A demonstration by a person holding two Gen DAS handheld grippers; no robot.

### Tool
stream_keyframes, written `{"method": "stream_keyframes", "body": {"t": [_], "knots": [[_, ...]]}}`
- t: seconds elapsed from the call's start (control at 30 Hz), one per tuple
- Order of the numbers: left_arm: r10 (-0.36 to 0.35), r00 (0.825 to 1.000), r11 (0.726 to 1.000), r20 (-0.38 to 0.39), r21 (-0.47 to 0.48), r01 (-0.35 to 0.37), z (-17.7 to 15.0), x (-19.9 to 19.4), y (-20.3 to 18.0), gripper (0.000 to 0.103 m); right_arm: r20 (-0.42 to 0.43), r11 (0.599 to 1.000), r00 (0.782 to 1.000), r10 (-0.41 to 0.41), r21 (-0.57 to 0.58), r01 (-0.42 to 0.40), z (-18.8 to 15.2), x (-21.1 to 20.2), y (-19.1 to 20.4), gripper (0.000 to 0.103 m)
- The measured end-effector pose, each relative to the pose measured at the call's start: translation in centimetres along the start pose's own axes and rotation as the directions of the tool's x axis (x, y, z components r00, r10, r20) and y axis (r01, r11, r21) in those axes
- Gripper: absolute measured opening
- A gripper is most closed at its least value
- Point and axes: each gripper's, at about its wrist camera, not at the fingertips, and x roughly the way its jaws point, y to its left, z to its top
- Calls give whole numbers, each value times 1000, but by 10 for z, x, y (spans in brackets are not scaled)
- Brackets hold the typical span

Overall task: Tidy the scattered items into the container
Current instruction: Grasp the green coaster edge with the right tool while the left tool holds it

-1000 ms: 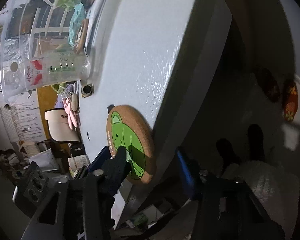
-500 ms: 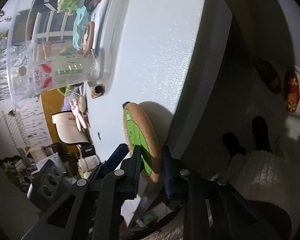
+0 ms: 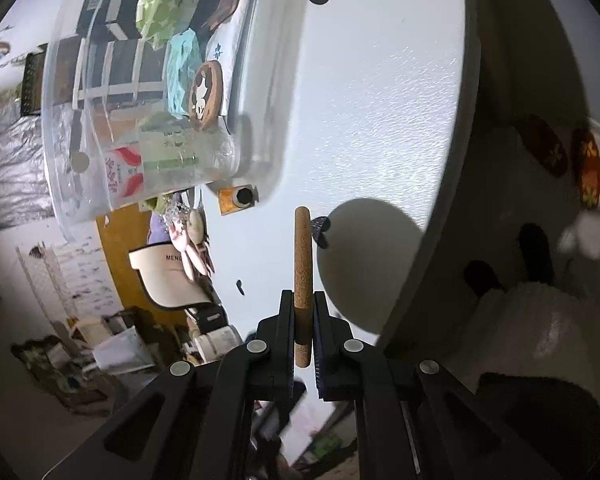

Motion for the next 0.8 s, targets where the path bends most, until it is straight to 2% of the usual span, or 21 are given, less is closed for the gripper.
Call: {"method": "stream_keyframes", "body": {"t": [0.2, 0.27, 0.33, 0.47, 0.53, 0.57, 0.63, 0.8], "knots": [[77, 996, 988, 51, 133, -84, -4, 0, -9, 55, -27, 998, 1000, -12, 56, 14, 0, 11, 9, 9], [110, 991, 975, 71, 184, -121, -5, 4, -11, 55, -36, 997, 999, -24, 69, 27, -1, 14, 12, 9], [146, 983, 949, 107, 265, -170, -8, 8, -15, 55, -46, 995, 999, -29, 93, 33, -3, 17, 13, 9], [218, 968, 879, 122, 406, -249, -15, 23, -20, 28, -44, 992, 998, -49, 117, 54, -6, 21, 18, 9], [243, 963, 854, 119, 445, -270, -19, 28, -18, 25, -37, 991, 997, -65, 118, 69, -8, 21, 21, 9], [244, 963, 850, 116, 453, -270, -20, 29, -16, 24, -36, 990, 997, -72, 119, 76, -8, 22, 22, 9], [239, 964, 845, 112, 465, -264, -23, 29, -12, 17, -35, 987, 995, -96, 125, 100, -10, 24, 22, 9], [218, 967, 844, 135, 471, -256, -29, 23, -1, 16, -32, 986, 990, -139, 93, 141, -12, 31, 32, 9]]}}
